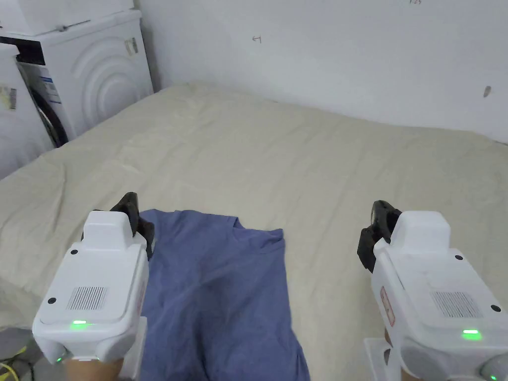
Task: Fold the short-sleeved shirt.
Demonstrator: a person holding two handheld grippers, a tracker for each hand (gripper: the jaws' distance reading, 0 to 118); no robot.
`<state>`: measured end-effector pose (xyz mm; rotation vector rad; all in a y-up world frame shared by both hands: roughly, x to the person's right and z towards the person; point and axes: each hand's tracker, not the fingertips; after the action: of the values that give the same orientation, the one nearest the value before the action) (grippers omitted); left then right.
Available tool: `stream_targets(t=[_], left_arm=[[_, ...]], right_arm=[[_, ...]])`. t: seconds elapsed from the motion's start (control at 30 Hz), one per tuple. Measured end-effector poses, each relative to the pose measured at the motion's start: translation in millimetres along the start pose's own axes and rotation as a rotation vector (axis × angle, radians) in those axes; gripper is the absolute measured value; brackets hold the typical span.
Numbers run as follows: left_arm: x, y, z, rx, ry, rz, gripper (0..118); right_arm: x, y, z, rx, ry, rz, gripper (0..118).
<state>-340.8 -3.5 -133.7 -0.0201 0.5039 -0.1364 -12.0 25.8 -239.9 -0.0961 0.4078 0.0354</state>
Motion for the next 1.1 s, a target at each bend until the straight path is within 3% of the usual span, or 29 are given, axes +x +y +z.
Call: stream_targets(t=[0.27,0.53,0.73,1.1], left_arm=[[-43.1,-6.9,19.7,-0.026,0.088,-0.014,0],[-44.0,-11.0,14.8,-0.048,0.084,-0.024,0],[-23.6,-14.5,-12.7,-0.132,-0.014,-0.015,0],[55.3,-62.7,-105.3,-0.538,-0.285,-0.079,1]], right_arm=[[-37.0,-6.5,-10.6,-0.010,0.093,-0.006,0],[-39.0,-10.1,-11.5,-0.021,0.098,-0.012,0],[-23.1,-10.6,-13.7,-0.027,0.064,-0.010,0],[13.2,-20.7,-22.3,-0.062,-0.023,-0.004,0]])
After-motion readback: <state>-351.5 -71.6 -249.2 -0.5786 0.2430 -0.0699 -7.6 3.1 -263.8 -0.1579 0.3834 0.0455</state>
